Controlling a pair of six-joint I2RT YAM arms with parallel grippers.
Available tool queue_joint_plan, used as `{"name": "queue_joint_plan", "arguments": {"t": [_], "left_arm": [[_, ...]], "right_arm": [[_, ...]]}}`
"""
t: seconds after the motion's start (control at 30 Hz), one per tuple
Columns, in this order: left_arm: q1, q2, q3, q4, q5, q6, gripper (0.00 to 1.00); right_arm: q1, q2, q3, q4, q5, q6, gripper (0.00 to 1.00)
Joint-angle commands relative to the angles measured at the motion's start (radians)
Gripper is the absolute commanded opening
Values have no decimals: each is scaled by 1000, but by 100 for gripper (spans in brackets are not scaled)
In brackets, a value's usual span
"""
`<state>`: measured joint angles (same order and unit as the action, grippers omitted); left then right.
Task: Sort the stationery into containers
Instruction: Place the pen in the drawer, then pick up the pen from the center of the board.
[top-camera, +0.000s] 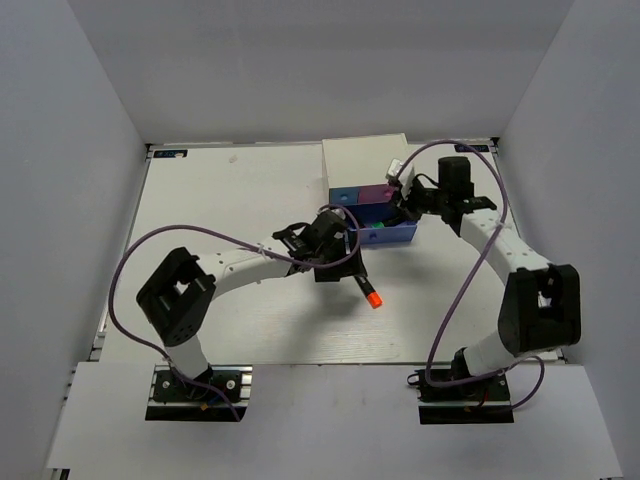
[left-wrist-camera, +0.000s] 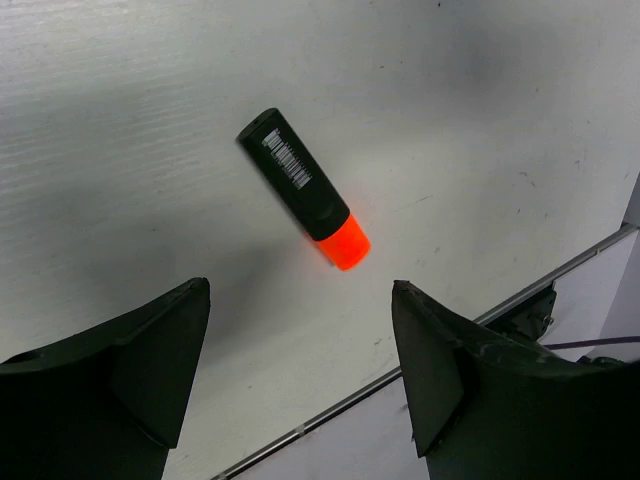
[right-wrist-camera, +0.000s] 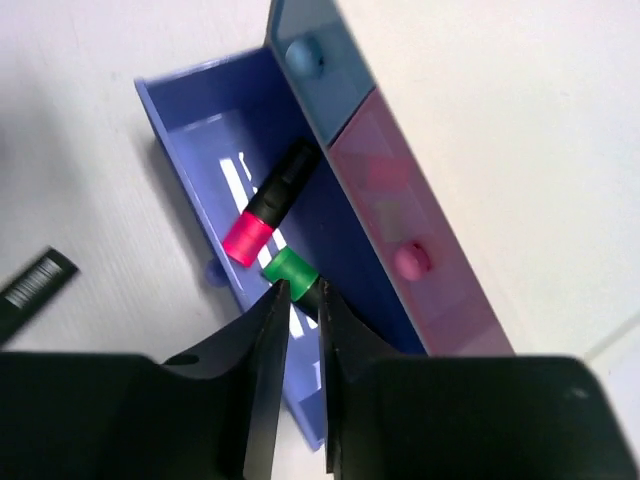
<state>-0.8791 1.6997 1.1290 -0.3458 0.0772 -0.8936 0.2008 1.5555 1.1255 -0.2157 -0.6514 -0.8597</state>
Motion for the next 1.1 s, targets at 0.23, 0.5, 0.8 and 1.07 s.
{"name": "queue_joint_plan", "arguments": {"t": [0.23, 0.5, 0.8, 1.07], "left_arm": [[-35, 124, 204, -202, -57, -96, 82], [-95, 248, 330, -300, -190, -183, 79], [-133, 423, 555, -519, -280, -257, 71], [-143, 457, 549, -555, -243, -280, 65]], "right_arm": [[-38, -273, -240, 329, 90, 591, 30], [-55, -370, -339, 372, 116, 695, 33], [-75, -491, -455, 409, 162, 769, 33], [-89, -600, -539, 429, 234, 809, 35]]}}
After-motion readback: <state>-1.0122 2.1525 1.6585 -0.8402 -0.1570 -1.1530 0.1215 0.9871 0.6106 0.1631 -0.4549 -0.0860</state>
